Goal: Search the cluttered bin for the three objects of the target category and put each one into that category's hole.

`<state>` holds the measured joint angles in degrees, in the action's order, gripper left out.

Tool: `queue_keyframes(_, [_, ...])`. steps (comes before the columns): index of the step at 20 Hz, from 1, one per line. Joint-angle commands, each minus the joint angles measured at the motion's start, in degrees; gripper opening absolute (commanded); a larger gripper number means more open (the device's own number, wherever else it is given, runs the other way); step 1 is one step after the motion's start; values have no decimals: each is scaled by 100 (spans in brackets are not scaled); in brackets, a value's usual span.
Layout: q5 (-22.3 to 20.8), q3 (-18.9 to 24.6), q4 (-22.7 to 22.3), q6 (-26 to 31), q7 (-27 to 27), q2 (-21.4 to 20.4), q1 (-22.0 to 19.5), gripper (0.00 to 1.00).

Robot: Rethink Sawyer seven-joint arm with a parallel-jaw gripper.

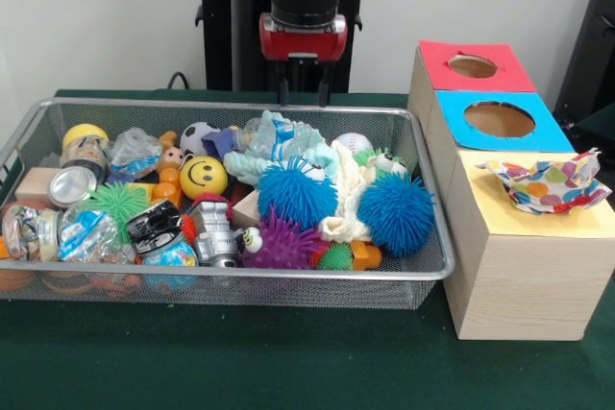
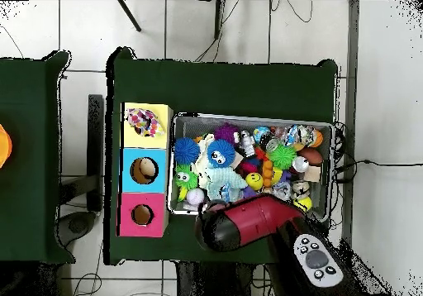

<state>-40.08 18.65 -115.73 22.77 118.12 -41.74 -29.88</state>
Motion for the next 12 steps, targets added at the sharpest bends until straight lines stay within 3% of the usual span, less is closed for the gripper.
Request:
queue_keyframes(1, [-501, -228, 519, -594, 216, 819, 67, 100])
queue_keyframes(12, [-423, -332, 579, -622, 24, 880, 108, 100])
